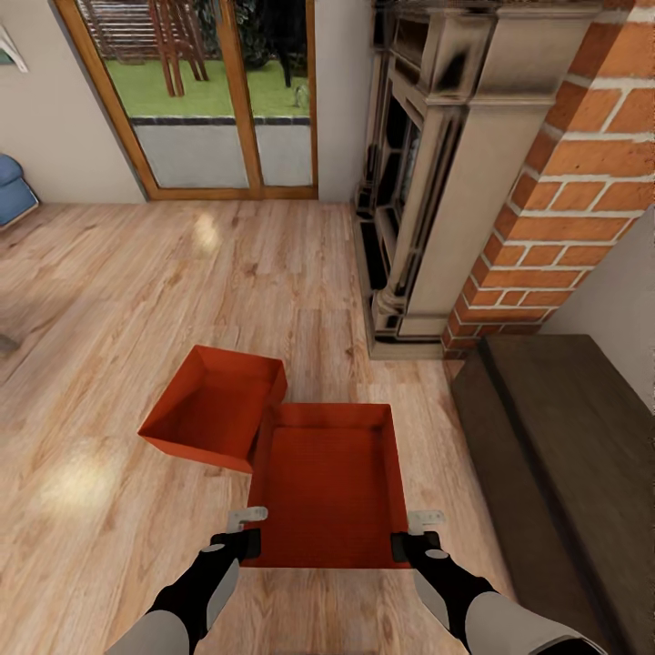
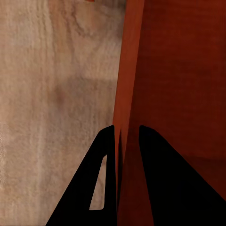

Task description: Move the two storage containers from the living room to the garage. In the garage, place one container on the floor and stack the other container on top of it (either order is fine).

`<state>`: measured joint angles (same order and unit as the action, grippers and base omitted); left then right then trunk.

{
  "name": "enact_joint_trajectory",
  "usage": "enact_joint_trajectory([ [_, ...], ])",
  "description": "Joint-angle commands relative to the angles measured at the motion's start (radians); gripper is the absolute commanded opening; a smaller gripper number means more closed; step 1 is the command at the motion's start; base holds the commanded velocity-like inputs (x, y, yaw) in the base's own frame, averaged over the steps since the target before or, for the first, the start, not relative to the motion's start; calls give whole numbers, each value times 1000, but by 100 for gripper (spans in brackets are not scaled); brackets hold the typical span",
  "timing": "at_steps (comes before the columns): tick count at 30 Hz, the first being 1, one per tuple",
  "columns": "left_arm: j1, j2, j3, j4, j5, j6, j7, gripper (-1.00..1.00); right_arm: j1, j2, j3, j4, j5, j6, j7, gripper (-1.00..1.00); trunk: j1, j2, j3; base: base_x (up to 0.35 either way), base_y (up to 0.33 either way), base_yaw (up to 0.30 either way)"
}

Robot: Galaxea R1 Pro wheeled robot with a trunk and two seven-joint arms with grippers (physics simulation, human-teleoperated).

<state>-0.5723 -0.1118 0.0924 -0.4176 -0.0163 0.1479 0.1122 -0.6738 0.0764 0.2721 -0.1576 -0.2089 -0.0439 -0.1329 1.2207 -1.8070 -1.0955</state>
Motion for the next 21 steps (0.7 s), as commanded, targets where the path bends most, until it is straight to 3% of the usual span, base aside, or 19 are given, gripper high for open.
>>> enact_joint_trajectory([
  [1, 0, 4, 7, -4, -19, 7, 14, -100, -1, -1, -5, 3, -10, -5, -6, -100, -4, 7, 3, 0, 0, 0],
  [21, 0, 4, 8, -3, -19, 7, 14, -100, 0, -3, -5, 3, -10, -5, -7, -100, -81, 147, 65, 0, 0, 0],
])
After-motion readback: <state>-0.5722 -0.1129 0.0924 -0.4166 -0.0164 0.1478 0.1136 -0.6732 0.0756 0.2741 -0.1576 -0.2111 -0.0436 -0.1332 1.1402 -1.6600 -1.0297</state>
